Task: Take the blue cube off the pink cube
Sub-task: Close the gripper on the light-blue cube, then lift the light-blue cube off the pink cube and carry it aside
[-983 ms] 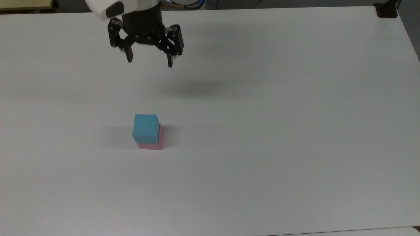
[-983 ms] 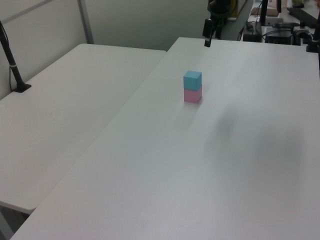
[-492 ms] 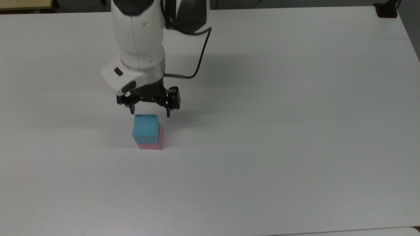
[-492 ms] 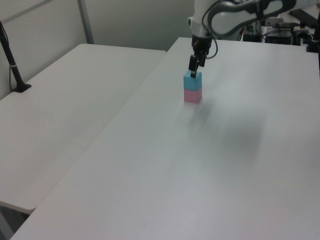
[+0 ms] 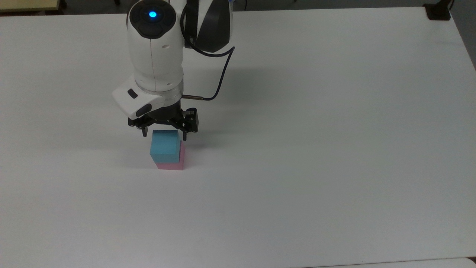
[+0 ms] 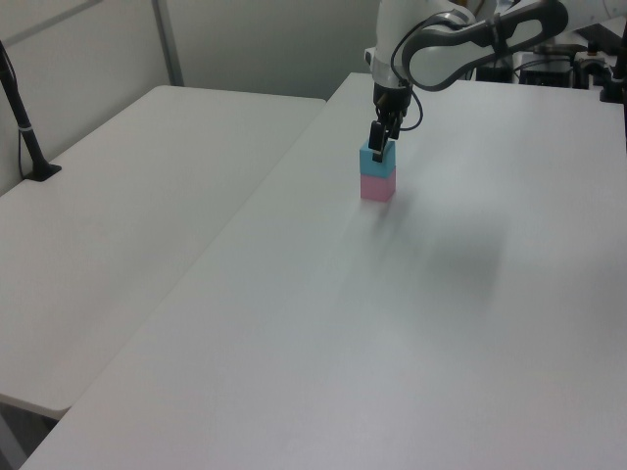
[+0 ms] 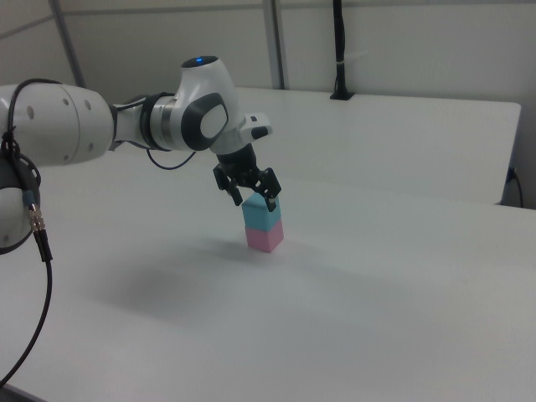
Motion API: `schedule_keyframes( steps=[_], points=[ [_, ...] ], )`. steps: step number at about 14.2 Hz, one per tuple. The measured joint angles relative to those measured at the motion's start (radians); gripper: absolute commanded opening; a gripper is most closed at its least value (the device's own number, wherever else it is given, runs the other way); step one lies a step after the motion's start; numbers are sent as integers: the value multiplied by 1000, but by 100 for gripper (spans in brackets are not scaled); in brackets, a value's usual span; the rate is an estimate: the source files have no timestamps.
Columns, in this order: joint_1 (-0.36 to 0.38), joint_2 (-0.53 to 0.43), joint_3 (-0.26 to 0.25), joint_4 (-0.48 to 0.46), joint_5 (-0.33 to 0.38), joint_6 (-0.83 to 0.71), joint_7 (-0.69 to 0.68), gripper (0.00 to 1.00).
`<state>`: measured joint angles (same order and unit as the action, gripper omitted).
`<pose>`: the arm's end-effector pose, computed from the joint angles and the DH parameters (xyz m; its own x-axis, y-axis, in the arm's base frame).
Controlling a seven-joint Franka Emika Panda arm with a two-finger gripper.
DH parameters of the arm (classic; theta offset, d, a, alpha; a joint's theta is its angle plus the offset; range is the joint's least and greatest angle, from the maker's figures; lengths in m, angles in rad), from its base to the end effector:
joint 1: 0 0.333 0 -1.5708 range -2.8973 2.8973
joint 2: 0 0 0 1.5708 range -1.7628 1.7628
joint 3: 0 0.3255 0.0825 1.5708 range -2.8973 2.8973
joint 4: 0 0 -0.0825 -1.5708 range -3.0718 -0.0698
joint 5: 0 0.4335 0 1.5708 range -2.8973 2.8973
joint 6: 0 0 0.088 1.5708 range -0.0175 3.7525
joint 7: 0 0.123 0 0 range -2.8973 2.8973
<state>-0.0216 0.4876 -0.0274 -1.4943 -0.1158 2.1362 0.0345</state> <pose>0.7607 -0.0409 0.3768 0.9880 -0.0157 0.1537 -0.0334 -0.9930 0.1134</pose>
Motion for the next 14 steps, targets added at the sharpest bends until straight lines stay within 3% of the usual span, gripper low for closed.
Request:
schedule_keyframes(
  steps=[2,4,10,14],
  points=[
    [0,8,0,0,0,21,0,69],
    [0,26,1,-1,0,61,19,32],
    [-25,28,-4,21,0,82,33,30],
    [-133,23,-7,20,0,81,-38,33]
  ],
)
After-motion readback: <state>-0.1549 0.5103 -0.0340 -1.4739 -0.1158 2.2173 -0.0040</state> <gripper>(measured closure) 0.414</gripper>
